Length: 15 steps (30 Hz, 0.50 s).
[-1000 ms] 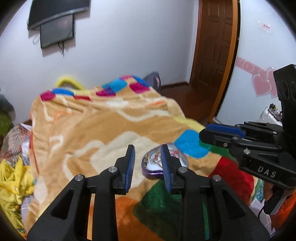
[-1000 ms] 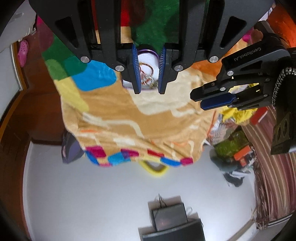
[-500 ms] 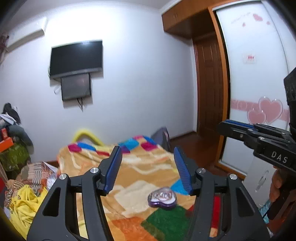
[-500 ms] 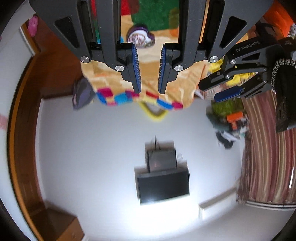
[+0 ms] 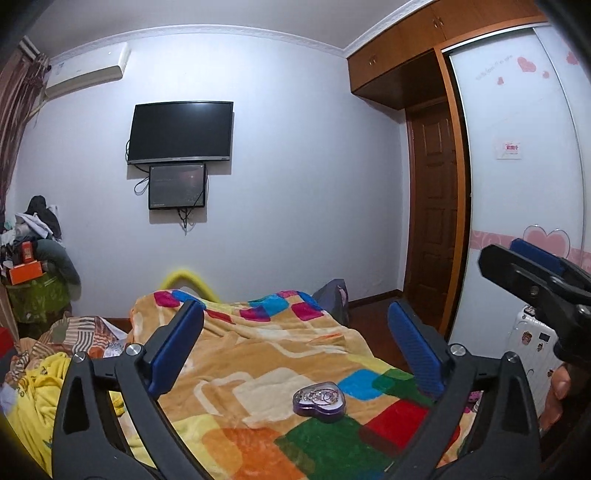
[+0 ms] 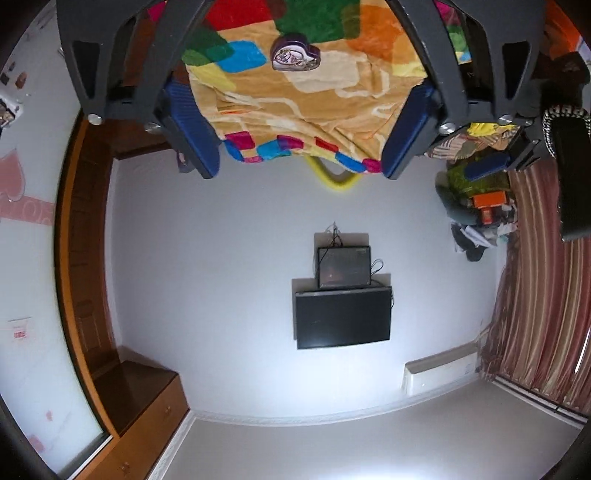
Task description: Organize jewelry
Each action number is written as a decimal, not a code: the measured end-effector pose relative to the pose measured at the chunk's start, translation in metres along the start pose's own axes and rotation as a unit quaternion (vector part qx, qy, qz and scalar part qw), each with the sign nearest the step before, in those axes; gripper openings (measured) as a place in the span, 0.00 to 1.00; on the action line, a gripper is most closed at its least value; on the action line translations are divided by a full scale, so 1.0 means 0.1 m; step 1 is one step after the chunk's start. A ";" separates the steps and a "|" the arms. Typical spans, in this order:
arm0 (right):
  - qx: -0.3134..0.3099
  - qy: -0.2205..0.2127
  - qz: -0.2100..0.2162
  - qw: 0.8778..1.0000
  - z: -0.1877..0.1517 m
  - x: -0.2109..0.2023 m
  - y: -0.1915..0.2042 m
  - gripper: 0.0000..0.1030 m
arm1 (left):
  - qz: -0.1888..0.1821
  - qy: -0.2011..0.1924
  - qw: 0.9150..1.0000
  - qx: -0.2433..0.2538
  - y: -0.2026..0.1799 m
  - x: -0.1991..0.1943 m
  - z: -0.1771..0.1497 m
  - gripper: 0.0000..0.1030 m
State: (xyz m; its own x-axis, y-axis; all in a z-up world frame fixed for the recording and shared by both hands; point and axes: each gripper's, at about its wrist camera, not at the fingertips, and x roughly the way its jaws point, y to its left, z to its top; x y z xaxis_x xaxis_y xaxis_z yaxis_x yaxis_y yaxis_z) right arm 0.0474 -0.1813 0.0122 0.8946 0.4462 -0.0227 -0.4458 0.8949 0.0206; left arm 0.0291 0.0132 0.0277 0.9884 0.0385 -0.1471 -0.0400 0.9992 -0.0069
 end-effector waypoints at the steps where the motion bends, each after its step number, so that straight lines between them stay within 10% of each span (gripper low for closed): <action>1: -0.004 -0.001 -0.008 1.000 0.00 0.00 0.01 0.89 | 0.001 0.002 1.000 -0.001 0.01 -0.01 -0.01 0.98; 15: -0.006 0.025 -0.015 1.000 -0.10 -0.11 -0.05 0.90 | 0.002 0.025 1.000 -0.015 0.05 0.08 -0.13 0.99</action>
State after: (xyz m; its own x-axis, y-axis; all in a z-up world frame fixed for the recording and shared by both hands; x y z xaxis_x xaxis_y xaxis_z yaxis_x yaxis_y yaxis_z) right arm 0.0398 -0.1903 0.0019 0.9053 0.4184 -0.0733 -0.4190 0.9080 0.0081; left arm 0.0350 0.0181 0.0132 0.9796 0.0404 -0.1969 -0.0484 0.9982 -0.0359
